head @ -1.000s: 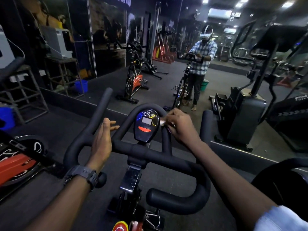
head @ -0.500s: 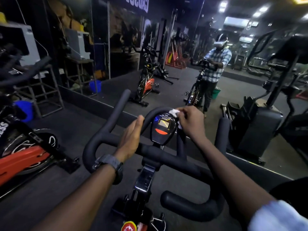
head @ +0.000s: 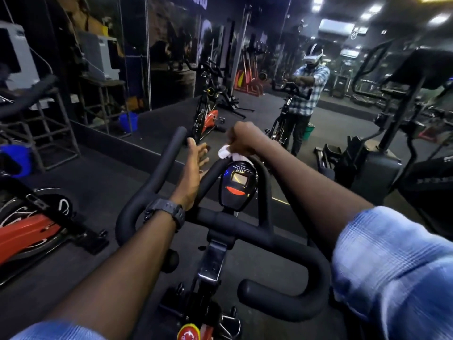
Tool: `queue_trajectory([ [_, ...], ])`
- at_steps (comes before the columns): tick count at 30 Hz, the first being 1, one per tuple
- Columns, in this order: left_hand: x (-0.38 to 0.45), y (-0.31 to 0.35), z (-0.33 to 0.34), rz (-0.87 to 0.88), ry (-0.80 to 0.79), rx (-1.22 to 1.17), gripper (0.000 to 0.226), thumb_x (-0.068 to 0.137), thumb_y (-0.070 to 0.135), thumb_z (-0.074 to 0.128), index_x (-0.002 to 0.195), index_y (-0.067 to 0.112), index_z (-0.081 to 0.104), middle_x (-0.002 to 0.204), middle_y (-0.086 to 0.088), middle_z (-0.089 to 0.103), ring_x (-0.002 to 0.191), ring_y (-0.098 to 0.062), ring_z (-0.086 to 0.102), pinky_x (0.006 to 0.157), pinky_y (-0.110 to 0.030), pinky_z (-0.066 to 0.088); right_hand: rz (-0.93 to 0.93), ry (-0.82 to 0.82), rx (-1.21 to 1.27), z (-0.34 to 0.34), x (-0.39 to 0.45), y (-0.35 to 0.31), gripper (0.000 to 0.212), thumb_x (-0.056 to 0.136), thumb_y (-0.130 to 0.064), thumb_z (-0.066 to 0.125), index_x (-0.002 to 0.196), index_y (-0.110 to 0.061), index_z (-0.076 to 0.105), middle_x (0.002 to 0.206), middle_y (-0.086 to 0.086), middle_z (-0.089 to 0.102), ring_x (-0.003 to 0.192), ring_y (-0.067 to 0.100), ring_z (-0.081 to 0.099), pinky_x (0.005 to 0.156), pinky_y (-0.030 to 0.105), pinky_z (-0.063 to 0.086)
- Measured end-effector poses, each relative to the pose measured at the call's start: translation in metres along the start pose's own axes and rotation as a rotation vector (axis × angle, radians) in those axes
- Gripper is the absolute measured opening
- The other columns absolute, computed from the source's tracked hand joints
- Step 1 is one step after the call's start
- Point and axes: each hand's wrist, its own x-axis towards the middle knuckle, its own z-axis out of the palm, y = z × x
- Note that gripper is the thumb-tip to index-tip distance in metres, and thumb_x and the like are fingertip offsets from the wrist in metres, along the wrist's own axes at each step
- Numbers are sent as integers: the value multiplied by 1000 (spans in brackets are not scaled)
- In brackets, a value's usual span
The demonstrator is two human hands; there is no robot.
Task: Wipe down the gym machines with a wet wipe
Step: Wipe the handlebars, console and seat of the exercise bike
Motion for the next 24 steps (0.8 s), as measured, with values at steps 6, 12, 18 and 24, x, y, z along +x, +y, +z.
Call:
queue_trajectory([
  [6, -9, -4, -20, -23, 54, -75, 83, 94, 72, 11, 141, 17, 51, 136, -7, 61, 126, -21, 58, 96, -31, 52, -211, -66, -244, 27, -23, -72, 32, 92, -18, 57, 119, -1, 60, 119, 18, 65, 109, 34, 64, 85, 39, 52],
  [12, -6, -15, -42, -29, 182, -253, 84, 100, 66, 7, 140, 11, 55, 140, -10, 58, 130, -20, 54, 104, -31, 41, -514, -14, -402, 67, -79, -100, 33, 98, -16, 43, 127, -4, 54, 126, 16, 60, 117, 34, 57, 90, 43, 47],
  [18, -16, -25, -33, 104, 188, -86, 85, 71, 96, 30, 111, 31, 67, 128, 0, 68, 124, -14, 60, 115, -43, 40, -443, -330, -525, 46, -61, -100, 30, 97, -26, 46, 123, -19, 58, 131, 5, 60, 123, 24, 56, 100, 44, 39],
  [24, -20, -28, -34, 154, 157, -30, 84, 76, 86, 28, 120, 24, 63, 133, -2, 64, 127, -11, 57, 117, -45, 38, -177, -638, -530, 19, -9, -82, 26, 100, -19, 42, 87, -7, 61, 99, 10, 62, 88, 25, 52, 73, 29, 45],
])
